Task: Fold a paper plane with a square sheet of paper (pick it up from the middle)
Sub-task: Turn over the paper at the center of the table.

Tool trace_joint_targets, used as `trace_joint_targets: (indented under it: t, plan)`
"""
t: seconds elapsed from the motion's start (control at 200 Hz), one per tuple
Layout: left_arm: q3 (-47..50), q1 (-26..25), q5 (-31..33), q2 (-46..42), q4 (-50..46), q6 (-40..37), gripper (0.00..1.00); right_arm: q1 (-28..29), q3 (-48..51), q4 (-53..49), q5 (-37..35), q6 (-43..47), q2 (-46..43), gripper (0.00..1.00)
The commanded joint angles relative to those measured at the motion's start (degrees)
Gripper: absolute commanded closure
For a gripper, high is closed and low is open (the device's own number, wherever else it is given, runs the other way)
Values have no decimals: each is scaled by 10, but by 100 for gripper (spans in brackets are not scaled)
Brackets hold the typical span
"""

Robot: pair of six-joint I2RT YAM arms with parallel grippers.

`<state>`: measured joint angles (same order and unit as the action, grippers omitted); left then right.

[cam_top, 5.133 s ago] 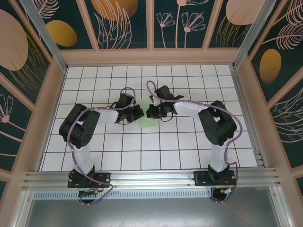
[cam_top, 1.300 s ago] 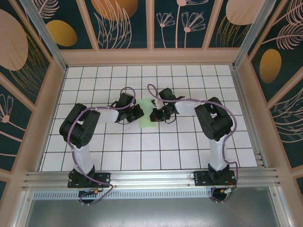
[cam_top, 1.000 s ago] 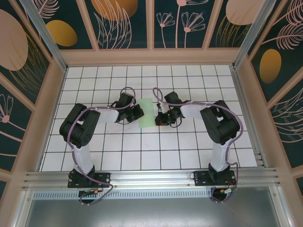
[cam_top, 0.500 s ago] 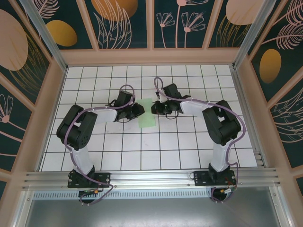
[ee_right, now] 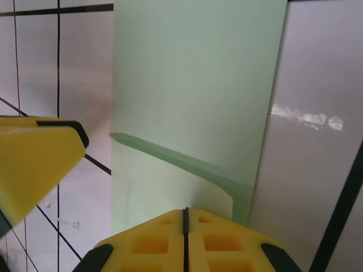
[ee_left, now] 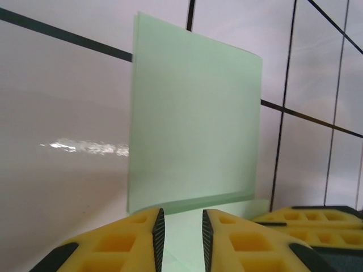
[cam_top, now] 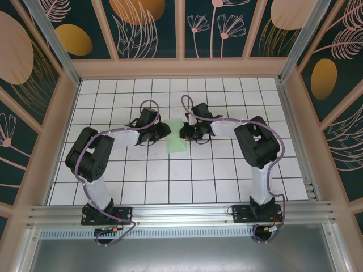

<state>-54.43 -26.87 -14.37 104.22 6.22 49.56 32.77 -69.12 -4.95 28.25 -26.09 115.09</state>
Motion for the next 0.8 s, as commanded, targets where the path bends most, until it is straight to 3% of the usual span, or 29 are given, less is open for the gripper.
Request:
trace_joint_targets:
  t: [0.0,0.27,0.796]
  plan:
    - [7,4,-45,0,36,4,73,3,-17,-13,-8,-11,19,92]
    - [7,4,-65,22,43,18,74,2,-16,-32,-22,-20,31,93]
    - [57,1,-69,8,83,104,60,-11,42,0,-16,-92,30,93]
